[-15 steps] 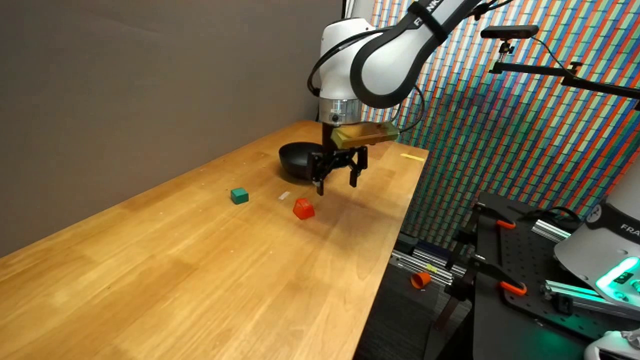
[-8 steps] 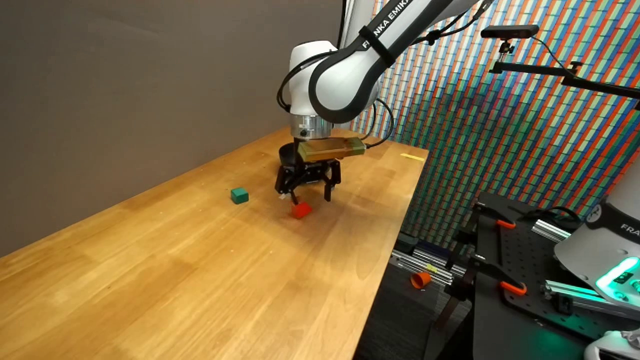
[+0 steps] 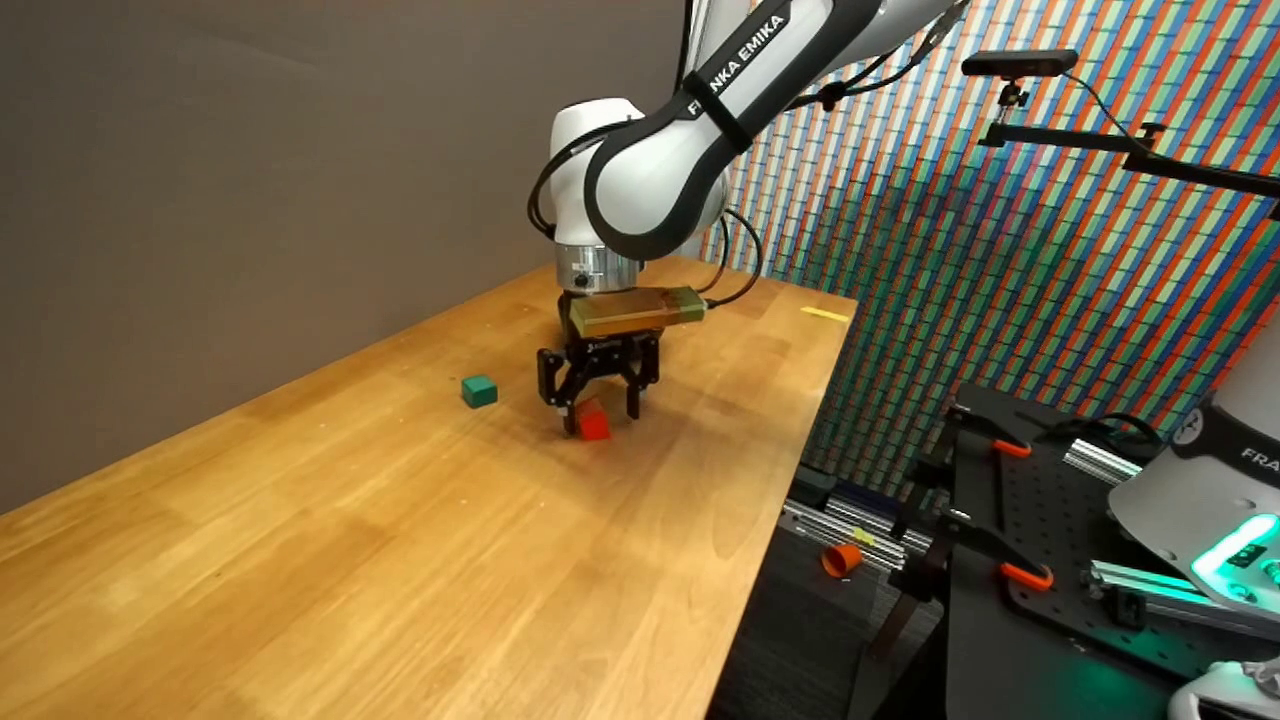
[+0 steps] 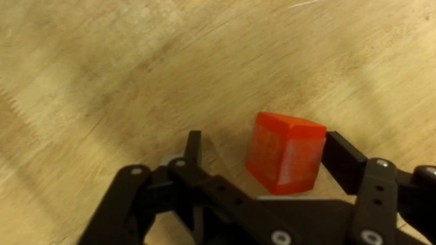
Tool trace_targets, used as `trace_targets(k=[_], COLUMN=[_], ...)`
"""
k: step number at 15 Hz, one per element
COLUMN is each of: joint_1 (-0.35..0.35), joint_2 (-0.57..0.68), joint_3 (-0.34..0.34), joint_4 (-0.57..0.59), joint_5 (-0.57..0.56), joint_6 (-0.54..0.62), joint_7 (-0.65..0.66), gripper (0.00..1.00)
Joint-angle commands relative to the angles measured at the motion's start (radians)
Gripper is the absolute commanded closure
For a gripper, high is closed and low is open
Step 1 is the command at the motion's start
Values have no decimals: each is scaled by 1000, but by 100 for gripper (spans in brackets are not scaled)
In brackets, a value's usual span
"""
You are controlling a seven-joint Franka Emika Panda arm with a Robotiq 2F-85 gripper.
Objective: Put the blocks in the bowl
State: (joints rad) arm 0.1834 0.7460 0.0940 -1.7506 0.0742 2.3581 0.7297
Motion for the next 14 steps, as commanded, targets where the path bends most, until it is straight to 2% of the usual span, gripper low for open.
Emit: trace_targets(k=[1, 7, 11, 14], joint_1=[30, 117, 156, 156], joint_2=[28, -96, -189, -256], joint_3=[-35, -162, -266, -299], joint_4=[51, -74, -151, -188], joint_5=[15, -86, -201, -290], joint_6=[-32, 1, 17, 3], joint_7=[-23, 95, 250, 351], gripper=[42, 87, 88, 88])
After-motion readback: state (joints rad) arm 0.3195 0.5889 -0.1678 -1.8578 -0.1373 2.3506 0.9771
